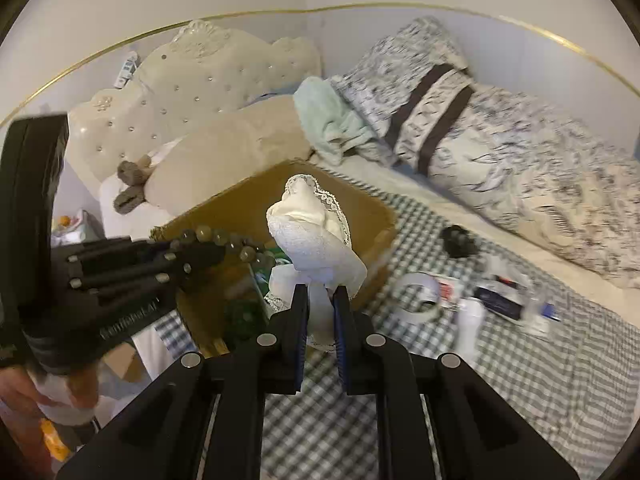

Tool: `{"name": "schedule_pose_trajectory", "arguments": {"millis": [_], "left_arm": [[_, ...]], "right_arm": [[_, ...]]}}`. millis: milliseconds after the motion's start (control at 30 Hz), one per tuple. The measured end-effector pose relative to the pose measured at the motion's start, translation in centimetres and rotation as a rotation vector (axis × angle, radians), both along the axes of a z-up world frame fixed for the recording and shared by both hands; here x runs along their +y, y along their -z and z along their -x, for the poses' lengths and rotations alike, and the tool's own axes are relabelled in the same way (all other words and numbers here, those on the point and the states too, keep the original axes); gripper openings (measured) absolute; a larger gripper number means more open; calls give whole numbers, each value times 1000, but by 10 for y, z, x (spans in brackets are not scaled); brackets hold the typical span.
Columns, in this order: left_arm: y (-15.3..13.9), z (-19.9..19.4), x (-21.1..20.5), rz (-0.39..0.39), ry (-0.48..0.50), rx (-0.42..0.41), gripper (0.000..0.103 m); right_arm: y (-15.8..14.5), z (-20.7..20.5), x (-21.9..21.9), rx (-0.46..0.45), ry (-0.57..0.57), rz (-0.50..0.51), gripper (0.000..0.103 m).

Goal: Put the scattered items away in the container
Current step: 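Carry bracelet and lace cloth into the cardboard box and open both tools, then withdraw both tools from the box back over the bed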

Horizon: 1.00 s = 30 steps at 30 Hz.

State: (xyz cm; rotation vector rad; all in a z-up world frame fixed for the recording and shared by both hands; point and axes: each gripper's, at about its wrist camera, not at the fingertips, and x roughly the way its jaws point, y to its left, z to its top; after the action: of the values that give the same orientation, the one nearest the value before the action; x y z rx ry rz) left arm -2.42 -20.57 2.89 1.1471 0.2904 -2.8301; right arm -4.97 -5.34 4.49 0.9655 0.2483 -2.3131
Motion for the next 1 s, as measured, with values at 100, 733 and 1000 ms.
{"name": "schedule_pose_trajectory", "arguments": {"millis": [100, 733, 1000], "left_arm": [[14, 11, -12, -9, -27, -31, 11], [44, 43, -45, -116, -87, -23, 75], [34, 39, -27, -63, -107, -26, 89]], "right_arm": [[10, 19, -18, -20, -16, 1, 12], [50, 91, -29, -96, 51, 103, 52], [36, 76, 19, -9, 177, 154, 80]]}}
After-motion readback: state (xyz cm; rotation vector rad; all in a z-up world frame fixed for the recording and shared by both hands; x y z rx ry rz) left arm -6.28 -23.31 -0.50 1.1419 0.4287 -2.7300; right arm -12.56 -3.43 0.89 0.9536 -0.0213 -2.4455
